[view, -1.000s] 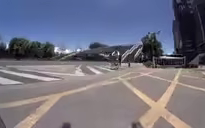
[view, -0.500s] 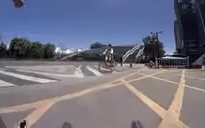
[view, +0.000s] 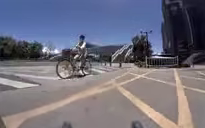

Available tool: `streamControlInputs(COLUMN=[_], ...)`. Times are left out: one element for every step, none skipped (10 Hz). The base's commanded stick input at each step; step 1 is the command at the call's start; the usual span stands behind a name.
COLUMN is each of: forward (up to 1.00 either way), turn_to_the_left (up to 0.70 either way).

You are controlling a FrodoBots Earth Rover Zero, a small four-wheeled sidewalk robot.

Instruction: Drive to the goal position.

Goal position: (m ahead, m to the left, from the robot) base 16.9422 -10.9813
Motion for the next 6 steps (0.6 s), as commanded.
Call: streamControlInputs(forward=[0.47, 0.60, 0.70, 0.70, 0.70, 0.70], turn_to_the_left=[0.00, 0.00, 0.00, -0.14, -0.14, -0.14])
